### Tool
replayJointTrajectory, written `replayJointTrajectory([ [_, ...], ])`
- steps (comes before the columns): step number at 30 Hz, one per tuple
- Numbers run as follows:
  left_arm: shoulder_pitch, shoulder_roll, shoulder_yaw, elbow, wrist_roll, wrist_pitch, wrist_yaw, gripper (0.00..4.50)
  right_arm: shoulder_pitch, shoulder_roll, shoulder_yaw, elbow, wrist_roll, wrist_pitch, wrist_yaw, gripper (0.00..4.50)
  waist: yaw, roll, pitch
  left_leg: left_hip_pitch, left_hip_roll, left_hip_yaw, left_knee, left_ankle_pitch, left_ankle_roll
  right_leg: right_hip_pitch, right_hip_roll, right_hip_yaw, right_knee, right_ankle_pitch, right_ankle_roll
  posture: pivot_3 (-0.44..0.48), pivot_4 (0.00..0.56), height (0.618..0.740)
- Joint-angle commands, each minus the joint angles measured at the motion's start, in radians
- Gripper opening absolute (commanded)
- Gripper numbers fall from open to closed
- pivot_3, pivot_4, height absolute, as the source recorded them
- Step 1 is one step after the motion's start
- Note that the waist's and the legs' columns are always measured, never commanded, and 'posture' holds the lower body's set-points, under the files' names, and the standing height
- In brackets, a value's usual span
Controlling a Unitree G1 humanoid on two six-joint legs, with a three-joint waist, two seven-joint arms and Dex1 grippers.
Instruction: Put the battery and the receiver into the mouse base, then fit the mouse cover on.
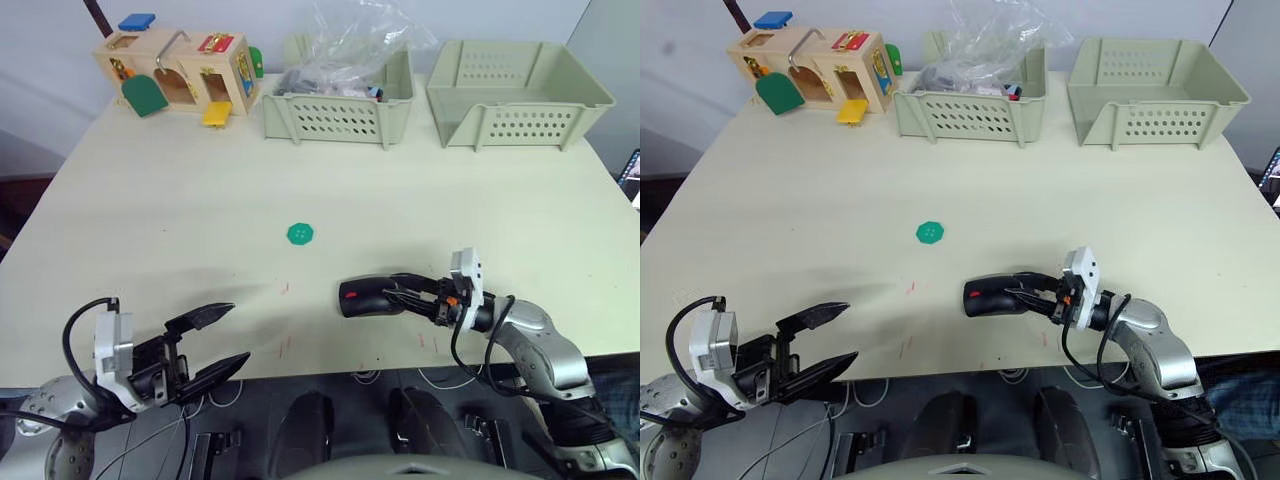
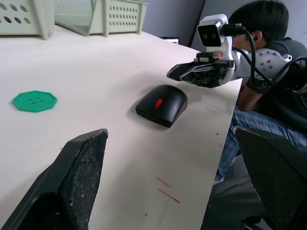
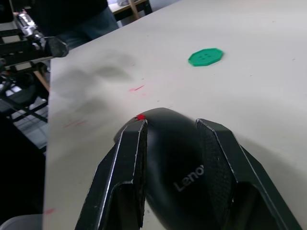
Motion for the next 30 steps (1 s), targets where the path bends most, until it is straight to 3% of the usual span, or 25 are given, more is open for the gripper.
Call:
replayJointTrajectory([
  [1, -0.006, 0.007, -0.001, 0.0, -0.005, -0.007, -0.013, 4.5, 0.001, 0.025, 0.033, 0.054, -0.055, -0.09, -0.02, 1.7, 0.0, 0.0, 0.0, 0.0, 0.0, 0.0, 0.0, 0.0, 0.0, 0.0, 0.0, 0.0, 0.0, 0.0, 0.0, 0.0, 0.15, 0.74],
  [7, -0.015, 0.007, -0.007, 0.01, -0.003, -0.008, -0.018, 4.5, 0.039, 0.035, 0.079, 0.163, -0.105, -0.156, -0.012, 1.7, 0.0, -0.001, -0.002, 0.002, 0.0, 0.0, -0.001, 0.0, 0.0, 0.002, 0.0, 0.0, 0.0, 0.0, 0.0, 0.0, 0.15, 0.74],
  [13, -0.033, -0.003, 0.017, -0.005, -0.033, 0.045, 0.071, 4.5, 0.021, 0.003, -0.067, -0.055, 0.042, -0.074, -0.091, 1.7, 0.002, 0.002, 0.001, 0.012, 0.001, 0.001, -0.004, 0.0, 0.0, 0.01, -0.001, 0.0, 0.0, -0.003, -0.003, 0.0, 0.15, 0.74],
  [19, -0.025, -0.007, 0.05, -0.046, -0.035, 0.118, 0.224, 4.5, 0.113, -0.139, -0.205, -0.223, 0.154, 0.04, -0.093, 1.7, 0.006, 0.001, 0.0, 0.012, 0.001, 0.0, -0.005, 0.0, 0.0, 0.011, -0.001, 0.0, 0.0, -0.003, -0.003, 0.0, 0.15, 0.74],
  [23, 0.006, -0.005, 0.065, -0.066, -0.029, 0.138, 0.273, 4.5, 0.203, -0.23, -0.281, -0.244, 0.165, 0.039, -0.064, 3.61, 0.011, 0.001, 0.0, 0.012, 0.0, 0.001, -0.005, 0.0, 0.0, 0.011, -0.002, 0.0, -0.001, -0.003, -0.002, 0.0, 0.15, 0.74],
  [25, 0.027, -0.004, 0.068, -0.073, -0.008, 0.134, 0.293, 4.5, 0.262, -0.274, -0.33, -0.234, 0.151, 0.016, -0.035, 4.29, 0.007, 0.001, 0.0, 0.013, 0.0, 0.001, -0.005, 0.0, 0.0, 0.011, -0.002, 0.0, -0.001, -0.003, -0.002, 0.0, 0.15, 0.74],
  [30, 0.085, -0.004, 0.08, -0.062, 0.051, 0.117, 0.325, 4.5, 0.432, -0.348, -0.484, -0.213, 0.158, -0.012, 0.024, 4.46, 0.017, 0.001, 0.001, 0.013, -0.001, 0.001, -0.006, -0.001, 0.0, 0.011, -0.002, 0.001, -0.002, -0.005, -0.001, 0.0, 0.15, 0.74],
])
